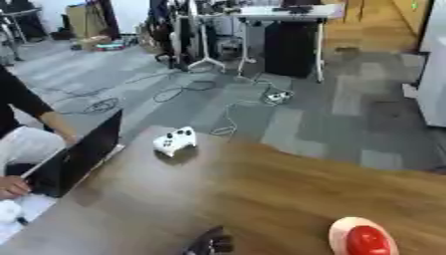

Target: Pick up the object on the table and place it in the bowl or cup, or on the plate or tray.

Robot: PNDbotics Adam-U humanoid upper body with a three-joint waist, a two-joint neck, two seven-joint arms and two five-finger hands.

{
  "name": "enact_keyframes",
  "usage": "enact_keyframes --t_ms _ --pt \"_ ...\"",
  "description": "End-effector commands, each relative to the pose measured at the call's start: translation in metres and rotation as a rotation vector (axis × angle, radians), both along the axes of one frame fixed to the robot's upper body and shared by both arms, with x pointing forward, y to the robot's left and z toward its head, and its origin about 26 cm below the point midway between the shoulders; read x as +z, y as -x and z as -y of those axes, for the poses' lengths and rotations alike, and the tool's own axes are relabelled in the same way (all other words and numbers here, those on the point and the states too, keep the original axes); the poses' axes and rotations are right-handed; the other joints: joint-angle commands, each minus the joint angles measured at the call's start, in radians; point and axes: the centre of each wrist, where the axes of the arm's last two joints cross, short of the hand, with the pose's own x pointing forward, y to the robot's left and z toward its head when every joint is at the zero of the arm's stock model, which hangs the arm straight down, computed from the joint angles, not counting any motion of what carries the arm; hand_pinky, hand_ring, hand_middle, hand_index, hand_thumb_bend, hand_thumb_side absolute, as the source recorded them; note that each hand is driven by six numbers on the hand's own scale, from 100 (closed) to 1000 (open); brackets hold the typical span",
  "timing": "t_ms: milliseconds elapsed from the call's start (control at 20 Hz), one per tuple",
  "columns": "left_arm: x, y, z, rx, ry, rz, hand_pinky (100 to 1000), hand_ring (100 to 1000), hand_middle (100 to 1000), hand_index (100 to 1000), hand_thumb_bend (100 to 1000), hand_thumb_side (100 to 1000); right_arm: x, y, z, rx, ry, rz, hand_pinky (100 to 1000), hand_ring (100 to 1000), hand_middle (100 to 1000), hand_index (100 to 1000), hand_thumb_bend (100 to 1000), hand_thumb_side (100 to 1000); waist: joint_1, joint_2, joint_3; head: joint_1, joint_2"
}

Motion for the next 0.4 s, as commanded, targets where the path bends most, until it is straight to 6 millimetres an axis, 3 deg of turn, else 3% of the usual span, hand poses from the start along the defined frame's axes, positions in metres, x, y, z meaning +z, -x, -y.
enact_keyframes --t_ms 50,400 --pt "-0.005 0.0043 0.0059 -0.011 -0.004 0.001 780 855 806 981 208 1000 0.0117 -0.0029 -0.0024 0.006 -0.028 0.052 560 830 811 920 100 856 -0.007 -0.011 -0.004 0.003 -0.009" --pt "-0.0075 0.0058 0.0085 -0.003 0.006 0.003 777 850 800 974 213 1000 0.0133 -0.0041 -0.0042 0.002 -0.056 0.061 568 830 814 925 100 851 -0.011 -0.014 -0.008 0.005 0.0"
